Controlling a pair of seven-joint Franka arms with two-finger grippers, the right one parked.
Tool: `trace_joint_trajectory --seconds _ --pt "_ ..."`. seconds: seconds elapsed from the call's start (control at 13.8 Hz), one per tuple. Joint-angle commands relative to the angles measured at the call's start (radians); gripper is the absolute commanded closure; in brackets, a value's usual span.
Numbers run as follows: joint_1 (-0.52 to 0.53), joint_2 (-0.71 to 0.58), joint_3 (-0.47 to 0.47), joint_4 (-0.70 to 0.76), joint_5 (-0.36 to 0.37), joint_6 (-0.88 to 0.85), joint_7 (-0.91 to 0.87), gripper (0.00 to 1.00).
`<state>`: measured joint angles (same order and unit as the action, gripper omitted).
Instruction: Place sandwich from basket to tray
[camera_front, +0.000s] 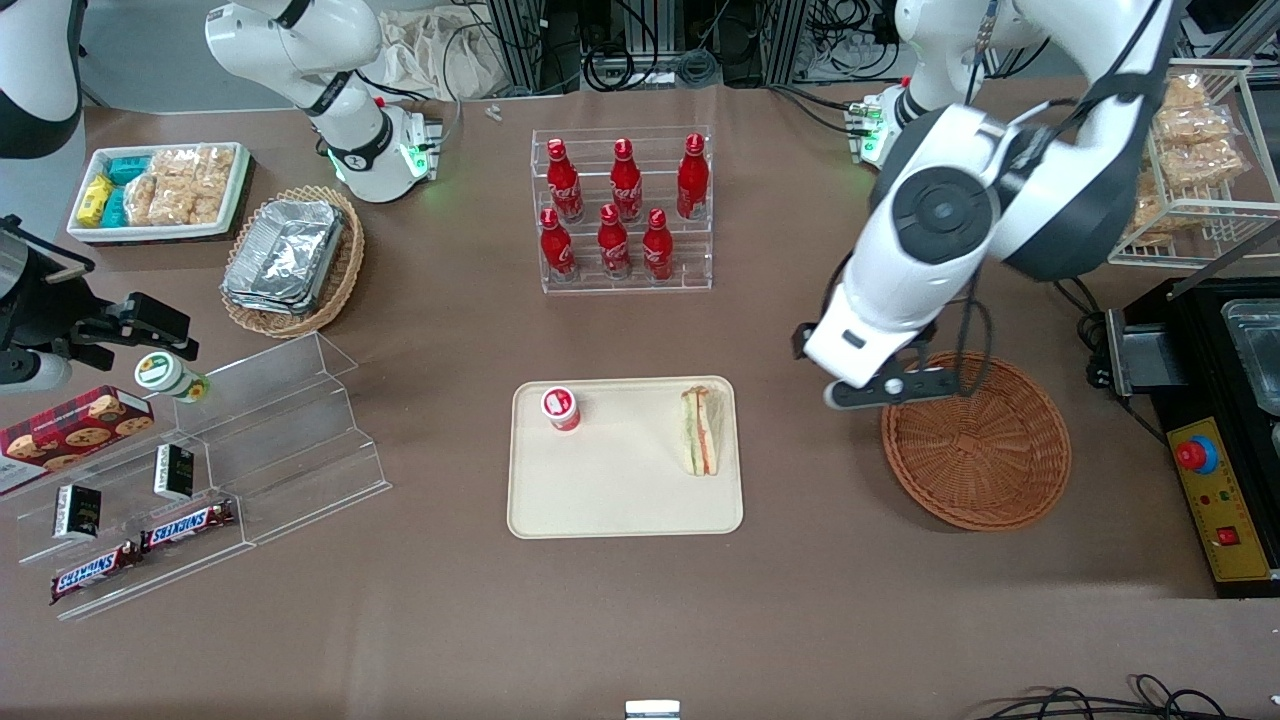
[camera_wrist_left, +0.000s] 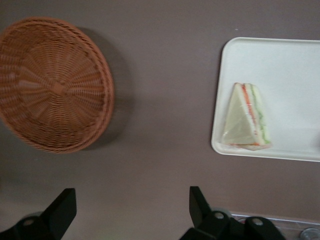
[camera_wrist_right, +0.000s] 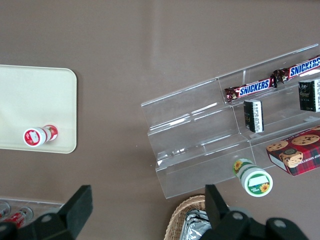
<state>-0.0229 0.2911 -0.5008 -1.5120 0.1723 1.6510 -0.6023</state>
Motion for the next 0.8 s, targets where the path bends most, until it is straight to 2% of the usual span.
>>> trace_joint_trajectory --seconds 0.0,0.15,0.36,0.51,0.73 --pt "0.102 -0.094 -0.005 -0.03 -0.022 -0.057 0.158 0.0" --pt "0.185 -0.145 -0.005 -0.027 -0.052 -0.089 0.257 0.0" --pt "0.329 -0.196 -0.004 -0.019 -0.111 -0.121 0.546 0.0" --pt "0.408 -0.195 0.001 0.013 -0.16 -0.16 0.53 0.0" --pt "0.452 -0.199 0.001 0.024 -0.154 -0.195 0.535 0.0"
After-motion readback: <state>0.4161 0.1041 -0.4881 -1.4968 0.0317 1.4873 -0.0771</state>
